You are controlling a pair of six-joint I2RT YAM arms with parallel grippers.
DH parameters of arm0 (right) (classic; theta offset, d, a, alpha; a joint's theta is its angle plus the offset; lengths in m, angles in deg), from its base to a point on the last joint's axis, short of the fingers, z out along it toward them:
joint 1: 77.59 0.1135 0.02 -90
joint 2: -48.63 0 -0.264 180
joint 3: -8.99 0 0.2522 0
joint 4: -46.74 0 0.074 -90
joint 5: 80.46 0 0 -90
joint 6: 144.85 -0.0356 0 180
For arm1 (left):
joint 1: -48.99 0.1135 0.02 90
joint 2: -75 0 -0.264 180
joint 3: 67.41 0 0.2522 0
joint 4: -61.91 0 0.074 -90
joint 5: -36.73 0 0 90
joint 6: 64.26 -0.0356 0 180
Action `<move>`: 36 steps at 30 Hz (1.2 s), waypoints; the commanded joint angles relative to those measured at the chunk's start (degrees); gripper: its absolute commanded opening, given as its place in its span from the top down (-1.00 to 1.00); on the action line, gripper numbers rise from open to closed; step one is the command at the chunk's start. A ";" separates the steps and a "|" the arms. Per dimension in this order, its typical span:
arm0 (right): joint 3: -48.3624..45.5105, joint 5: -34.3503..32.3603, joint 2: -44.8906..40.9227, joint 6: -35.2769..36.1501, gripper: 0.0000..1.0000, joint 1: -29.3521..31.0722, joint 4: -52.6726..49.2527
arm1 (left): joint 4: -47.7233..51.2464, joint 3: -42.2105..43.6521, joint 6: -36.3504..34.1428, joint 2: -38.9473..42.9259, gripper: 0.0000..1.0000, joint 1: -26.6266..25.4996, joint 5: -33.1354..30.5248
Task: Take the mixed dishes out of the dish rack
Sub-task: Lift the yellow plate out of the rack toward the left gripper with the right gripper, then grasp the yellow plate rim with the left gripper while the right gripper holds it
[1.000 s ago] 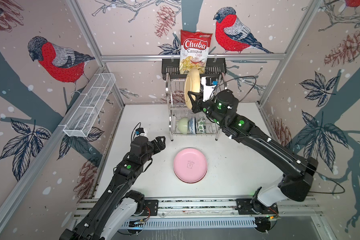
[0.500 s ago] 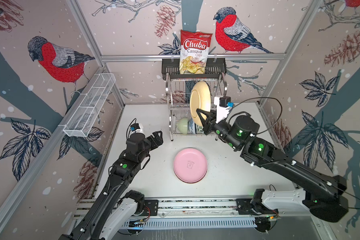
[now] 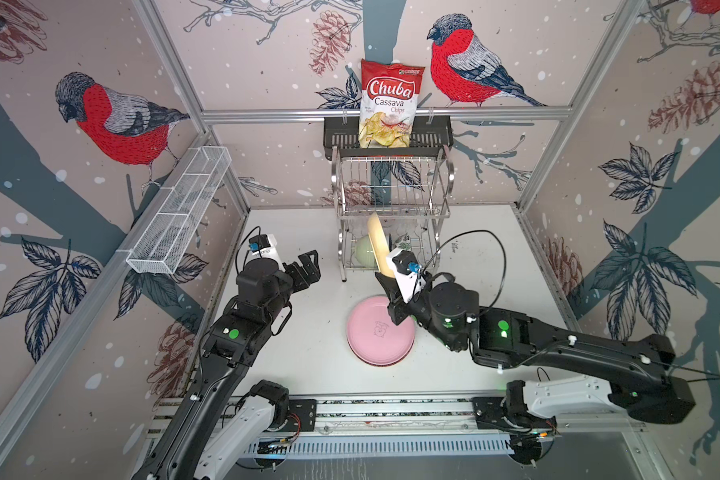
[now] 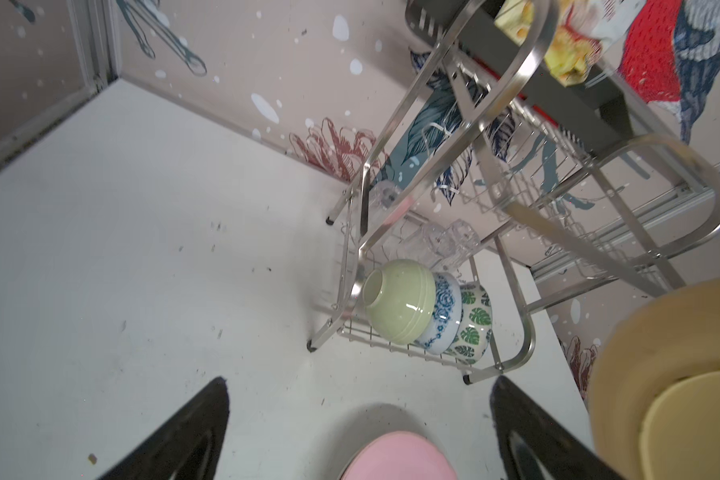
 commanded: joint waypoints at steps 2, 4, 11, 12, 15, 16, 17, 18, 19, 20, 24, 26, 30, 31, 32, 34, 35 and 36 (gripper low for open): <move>-1.08 -8.62 3.56 1.07 1.00 2.23 -2.71 | 4.53 -5.14 -3.07 -0.50 -0.94 0.06 -1.42; -0.84 -11.33 6.37 1.90 1.00 3.66 -3.71 | 5.72 -6.98 -3.36 -1.36 -0.94 0.12 -0.27; 3.41 -22.40 17.59 6.09 1.00 8.63 -7.56 | 6.44 -9.18 -2.97 -5.76 -0.94 0.11 12.89; 3.89 -23.93 19.12 7.62 1.00 9.26 -7.63 | 6.43 -9.25 -2.96 -6.10 -0.93 0.08 14.42; 4.93 -27.95 24.05 13.74 1.00 11.00 -7.06 | 6.18 -9.16 -3.17 -6.55 -0.94 0.07 19.99; 5.24 -28.93 25.61 15.67 1.00 11.35 -6.97 | 6.12 -9.03 -3.24 -6.46 -0.94 0.08 21.86; 5.80 -29.52 26.86 16.98 1.00 11.76 -7.24 | 5.94 -8.73 -3.36 -6.37 -0.94 0.05 23.63; 6.28 -30.24 27.75 17.93 1.00 11.98 -7.24 | 6.05 -8.30 -3.63 -6.29 -0.94 0.11 25.09; 6.60 -30.40 28.28 19.11 1.00 12.16 -6.96 | 6.46 -7.82 -3.94 -6.28 -0.94 0.08 26.29; 6.85 -29.96 28.44 19.92 1.00 12.20 -6.55 | 7.20 -7.19 -4.52 -6.28 -0.93 0.09 27.22; 6.18 -29.05 28.12 23.45 1.00 12.17 -2.42 | 10.45 -3.52 -5.80 -7.05 -0.92 0.12 28.60; 6.39 -29.43 28.67 25.02 1.00 12.12 -1.16 | 10.09 -0.61 -5.36 -7.57 -0.83 0.07 29.73; 6.75 -29.81 30.08 27.37 1.00 12.08 0.88 | 6.65 3.07 -4.35 -9.14 -0.39 0.11 35.09; 7.01 -29.77 30.42 27.64 1.00 12.08 1.14 | 5.97 3.28 -4.08 -9.48 -0.22 0.08 35.70; 7.42 -29.75 30.76 27.55 1.00 11.99 1.15 | 5.31 3.37 -3.75 -9.77 -0.01 0.12 35.99; 8.10 -29.99 31.44 27.53 1.00 11.86 1.14 | 4.09 3.30 -3.22 -10.02 0.33 0.13 36.60; 8.19 -29.92 31.71 27.55 1.00 11.74 1.24 | 3.43 3.28 -3.03 -10.14 0.47 0.06 37.09; 8.22 -29.88 31.89 27.57 1.00 11.47 1.45 | 2.93 3.28 -3.00 -10.17 0.58 0.09 37.62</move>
